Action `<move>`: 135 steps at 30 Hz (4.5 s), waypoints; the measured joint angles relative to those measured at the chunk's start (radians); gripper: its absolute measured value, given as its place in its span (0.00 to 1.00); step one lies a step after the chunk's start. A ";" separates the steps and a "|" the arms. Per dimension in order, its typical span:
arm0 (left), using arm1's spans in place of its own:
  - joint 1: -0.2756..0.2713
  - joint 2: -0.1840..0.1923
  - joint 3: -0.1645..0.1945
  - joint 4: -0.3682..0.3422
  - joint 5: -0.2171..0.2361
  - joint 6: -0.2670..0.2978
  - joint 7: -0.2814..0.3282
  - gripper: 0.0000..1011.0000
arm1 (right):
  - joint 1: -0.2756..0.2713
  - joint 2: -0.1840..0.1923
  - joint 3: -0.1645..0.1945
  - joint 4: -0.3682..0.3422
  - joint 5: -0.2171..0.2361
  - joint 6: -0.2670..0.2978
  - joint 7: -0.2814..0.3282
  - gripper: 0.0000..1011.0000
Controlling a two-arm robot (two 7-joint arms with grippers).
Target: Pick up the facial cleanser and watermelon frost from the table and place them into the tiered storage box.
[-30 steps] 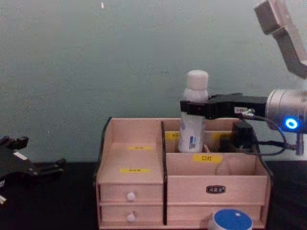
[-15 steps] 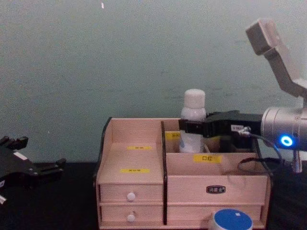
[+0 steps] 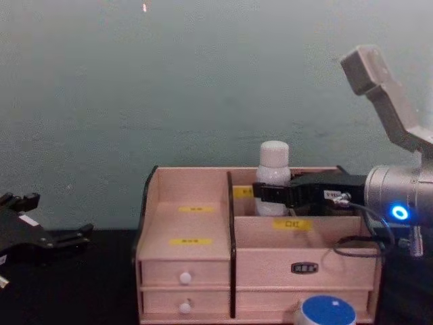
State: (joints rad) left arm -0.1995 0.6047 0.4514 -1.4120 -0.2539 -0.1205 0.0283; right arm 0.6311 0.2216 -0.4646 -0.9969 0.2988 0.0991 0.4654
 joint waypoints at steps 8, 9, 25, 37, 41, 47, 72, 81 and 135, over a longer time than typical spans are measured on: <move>0.000 0.000 0.000 0.000 0.000 0.000 0.000 0.99 | -0.003 -0.003 0.004 -0.002 -0.008 0.003 -0.008 0.58; 0.000 0.000 0.000 0.000 0.000 0.000 0.000 0.99 | -0.003 -0.003 0.004 -0.002 -0.008 0.004 -0.008 0.58; 0.000 0.000 0.000 0.000 0.000 0.000 0.000 0.99 | -0.004 -0.001 0.003 -0.003 -0.007 0.008 -0.006 0.82; 0.000 0.000 0.000 0.000 0.000 0.000 0.000 0.99 | -0.004 -0.001 0.003 -0.003 -0.005 0.008 -0.005 0.99; 0.000 0.000 0.000 0.000 0.000 0.000 0.000 0.99 | -0.006 0.001 0.006 -0.011 -0.004 0.006 -0.001 0.99; 0.000 0.000 0.000 0.000 0.000 0.000 0.000 0.99 | -0.028 0.017 0.020 -0.078 0.006 0.009 0.004 0.99; 0.000 0.000 0.000 0.000 0.000 0.000 0.000 0.99 | -0.353 0.269 0.051 -0.541 0.033 0.100 -0.006 0.99; 0.000 0.000 0.000 0.000 0.000 0.000 0.000 0.99 | -0.436 0.343 0.037 -0.599 0.009 0.099 0.014 0.99; 0.000 0.000 0.000 0.000 0.000 0.000 0.000 0.99 | -0.351 0.283 -0.027 -0.456 0.017 0.207 0.046 0.99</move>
State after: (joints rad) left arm -0.1995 0.6047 0.4514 -1.4120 -0.2539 -0.1205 0.0283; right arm 0.2804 0.5043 -0.4912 -1.4531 0.3158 0.3064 0.5115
